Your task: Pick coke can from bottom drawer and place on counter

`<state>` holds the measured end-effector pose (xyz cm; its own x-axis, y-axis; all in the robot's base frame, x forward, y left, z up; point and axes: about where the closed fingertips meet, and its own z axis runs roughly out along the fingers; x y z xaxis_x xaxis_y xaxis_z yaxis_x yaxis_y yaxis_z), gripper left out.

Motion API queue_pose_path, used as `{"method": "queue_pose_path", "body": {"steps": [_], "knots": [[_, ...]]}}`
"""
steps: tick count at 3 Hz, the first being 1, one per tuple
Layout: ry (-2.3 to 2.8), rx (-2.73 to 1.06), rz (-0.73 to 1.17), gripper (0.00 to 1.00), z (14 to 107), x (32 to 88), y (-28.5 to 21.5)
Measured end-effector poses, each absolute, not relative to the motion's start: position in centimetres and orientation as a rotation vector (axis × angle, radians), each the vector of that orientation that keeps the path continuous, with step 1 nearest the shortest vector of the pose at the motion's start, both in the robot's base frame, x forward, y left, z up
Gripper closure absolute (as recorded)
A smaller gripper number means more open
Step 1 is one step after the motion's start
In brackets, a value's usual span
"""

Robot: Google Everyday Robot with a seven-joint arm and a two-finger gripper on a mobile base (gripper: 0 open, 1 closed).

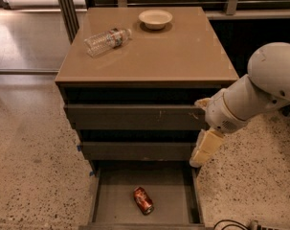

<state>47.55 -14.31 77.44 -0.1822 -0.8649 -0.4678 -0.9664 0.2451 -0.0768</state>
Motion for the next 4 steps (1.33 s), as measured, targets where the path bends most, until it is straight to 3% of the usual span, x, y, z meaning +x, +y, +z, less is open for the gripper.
{"method": "queue_pose_path", "body": {"steps": [4], "knots": [[2.018,-1.53,0.356,0.0,66.4,50.0,-10.5]]}}
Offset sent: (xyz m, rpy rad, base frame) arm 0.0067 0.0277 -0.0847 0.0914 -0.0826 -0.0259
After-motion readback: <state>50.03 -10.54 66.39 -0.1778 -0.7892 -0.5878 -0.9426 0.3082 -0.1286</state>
